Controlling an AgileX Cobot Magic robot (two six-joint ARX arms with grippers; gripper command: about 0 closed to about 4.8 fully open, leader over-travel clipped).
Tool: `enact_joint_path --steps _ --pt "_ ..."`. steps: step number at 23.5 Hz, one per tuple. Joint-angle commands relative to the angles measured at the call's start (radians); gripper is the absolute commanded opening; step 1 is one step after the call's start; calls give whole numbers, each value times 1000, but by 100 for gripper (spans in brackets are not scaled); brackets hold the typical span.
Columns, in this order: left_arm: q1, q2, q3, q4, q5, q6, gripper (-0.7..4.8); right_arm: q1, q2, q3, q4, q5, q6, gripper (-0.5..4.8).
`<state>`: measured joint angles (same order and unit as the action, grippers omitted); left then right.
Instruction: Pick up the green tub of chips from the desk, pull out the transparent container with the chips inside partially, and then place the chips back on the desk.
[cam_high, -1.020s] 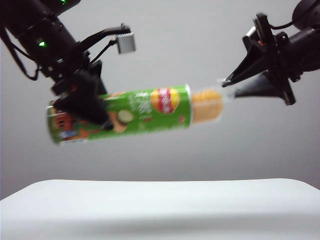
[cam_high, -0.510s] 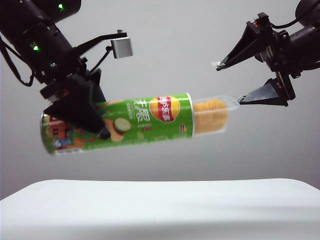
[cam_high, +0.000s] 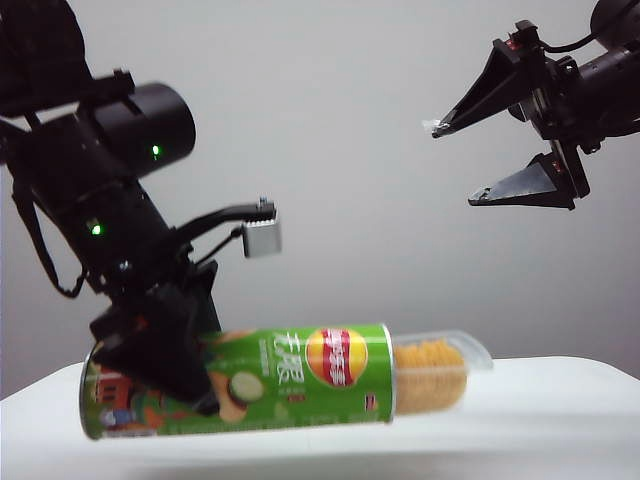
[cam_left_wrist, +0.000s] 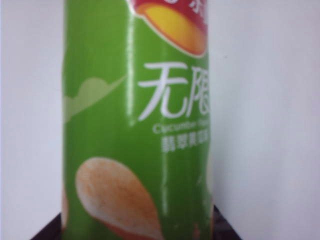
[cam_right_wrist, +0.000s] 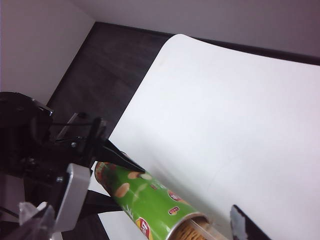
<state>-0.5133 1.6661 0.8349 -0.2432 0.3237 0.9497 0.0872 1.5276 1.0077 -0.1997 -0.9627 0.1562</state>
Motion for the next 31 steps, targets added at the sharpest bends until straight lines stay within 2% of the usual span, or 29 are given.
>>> enact_joint_path --steps 1,10,11,12,14,16,24,26,27,31 --pt "-2 40 3 40 38 11 278 2 -7 6 -8 -22 1 479" --pt "-2 172 3 111 64 10 290 3 -6 6 -14 -27 0 479" --pt "-2 172 3 113 66 10 324 2 -6 6 -14 -27 0 479" --pt "-2 172 3 116 66 10 382 2 -6 6 -14 -26 0 479" --pt "-2 172 3 118 66 -16 448 2 -6 6 -14 -26 0 479" --pt "-2 172 3 118 66 -27 479 2 -6 6 -13 -26 0 479" --pt "-3 169 52 73 55 -53 479 2 -6 6 -24 -22 0 479" --pt "-3 146 74 47 53 -59 479 3 -6 6 -121 72 -99 479" --pt "-3 124 74 42 39 -60 479 6 -6 6 -214 161 -179 479" --pt "-3 85 74 24 36 -73 479 8 -6 6 -395 265 -286 479"
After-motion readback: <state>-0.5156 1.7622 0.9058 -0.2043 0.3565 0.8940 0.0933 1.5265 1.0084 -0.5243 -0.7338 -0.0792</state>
